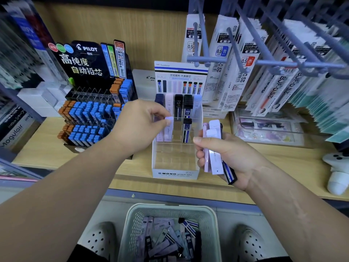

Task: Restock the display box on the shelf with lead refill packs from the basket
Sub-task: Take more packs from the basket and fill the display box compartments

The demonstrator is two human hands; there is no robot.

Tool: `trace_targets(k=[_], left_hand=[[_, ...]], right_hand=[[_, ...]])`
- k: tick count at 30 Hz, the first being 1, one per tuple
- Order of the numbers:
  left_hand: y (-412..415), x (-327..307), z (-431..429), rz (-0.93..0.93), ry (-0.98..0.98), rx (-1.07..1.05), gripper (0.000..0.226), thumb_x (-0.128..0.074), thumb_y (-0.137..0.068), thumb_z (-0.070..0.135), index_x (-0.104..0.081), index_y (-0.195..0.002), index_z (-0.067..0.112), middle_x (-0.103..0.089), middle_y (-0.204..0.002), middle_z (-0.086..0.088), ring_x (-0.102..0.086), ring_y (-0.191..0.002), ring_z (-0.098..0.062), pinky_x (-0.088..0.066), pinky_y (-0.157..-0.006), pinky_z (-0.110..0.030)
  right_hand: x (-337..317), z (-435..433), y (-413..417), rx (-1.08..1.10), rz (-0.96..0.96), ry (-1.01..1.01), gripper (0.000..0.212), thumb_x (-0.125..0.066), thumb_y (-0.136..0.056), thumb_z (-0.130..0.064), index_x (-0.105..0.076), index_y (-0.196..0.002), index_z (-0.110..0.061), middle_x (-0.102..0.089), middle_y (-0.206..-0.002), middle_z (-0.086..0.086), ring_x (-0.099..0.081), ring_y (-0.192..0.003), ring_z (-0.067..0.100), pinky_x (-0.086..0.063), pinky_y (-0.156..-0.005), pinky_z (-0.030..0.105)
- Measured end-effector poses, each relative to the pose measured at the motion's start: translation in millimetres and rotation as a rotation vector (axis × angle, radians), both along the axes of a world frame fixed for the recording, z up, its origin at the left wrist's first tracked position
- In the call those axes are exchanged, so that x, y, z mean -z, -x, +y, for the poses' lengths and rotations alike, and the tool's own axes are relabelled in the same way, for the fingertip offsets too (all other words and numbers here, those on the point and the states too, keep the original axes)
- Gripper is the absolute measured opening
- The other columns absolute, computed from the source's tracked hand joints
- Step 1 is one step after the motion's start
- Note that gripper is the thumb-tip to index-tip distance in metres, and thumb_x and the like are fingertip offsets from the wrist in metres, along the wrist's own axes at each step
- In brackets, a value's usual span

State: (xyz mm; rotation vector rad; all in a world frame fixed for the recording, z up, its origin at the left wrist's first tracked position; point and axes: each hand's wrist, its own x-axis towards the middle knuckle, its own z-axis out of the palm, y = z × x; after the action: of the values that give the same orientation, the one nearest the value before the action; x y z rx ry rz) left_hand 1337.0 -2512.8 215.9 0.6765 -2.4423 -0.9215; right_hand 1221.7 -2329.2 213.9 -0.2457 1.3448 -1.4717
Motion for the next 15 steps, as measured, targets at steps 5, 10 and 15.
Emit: trace_targets(k=[5, 10, 15], left_hand=[[4, 11, -3, -0.024, 0.224, 0.06, 0.006, -0.078, -0.082, 0.015, -0.079, -0.087, 0.018, -0.066, -0.073, 0.013, -0.06, -0.069, -0.001, -0.052, -0.07, -0.023], [6, 16, -3, -0.042, 0.418, 0.053, 0.005, -0.078, -0.079, 0.015, -0.076, -0.082, 0.017, -0.066, -0.078, 0.002, -0.064, -0.075, -0.024, -0.055, -0.063, -0.041], [9, 14, 0, -0.041, 0.461, 0.022, 0.014, -0.077, -0.077, 0.012, -0.07, -0.087, 0.018, -0.061, -0.072, 0.004, -0.061, -0.072, -0.023, -0.054, -0.062, -0.04]], right_hand=[[1, 3, 3, 0.017, 0.013, -0.018, 0.031, -0.077, -0.081, -0.01, -0.058, -0.104, -0.013, -0.059, -0.067, 0.005, -0.055, -0.059, 0.018, -0.05, -0.056, 0.028], [1, 4, 5, 0.007, 0.017, -0.006, 0.03, -0.078, -0.081, -0.011, -0.058, -0.103, -0.014, -0.06, -0.067, 0.005, -0.055, -0.061, 0.019, -0.05, -0.06, 0.029], [2, 4, 4, -0.044, 0.033, 0.021, 0.041, -0.084, -0.072, -0.015, -0.059, -0.104, -0.013, -0.06, -0.07, 0.007, -0.055, -0.063, 0.02, -0.049, -0.063, 0.034]])
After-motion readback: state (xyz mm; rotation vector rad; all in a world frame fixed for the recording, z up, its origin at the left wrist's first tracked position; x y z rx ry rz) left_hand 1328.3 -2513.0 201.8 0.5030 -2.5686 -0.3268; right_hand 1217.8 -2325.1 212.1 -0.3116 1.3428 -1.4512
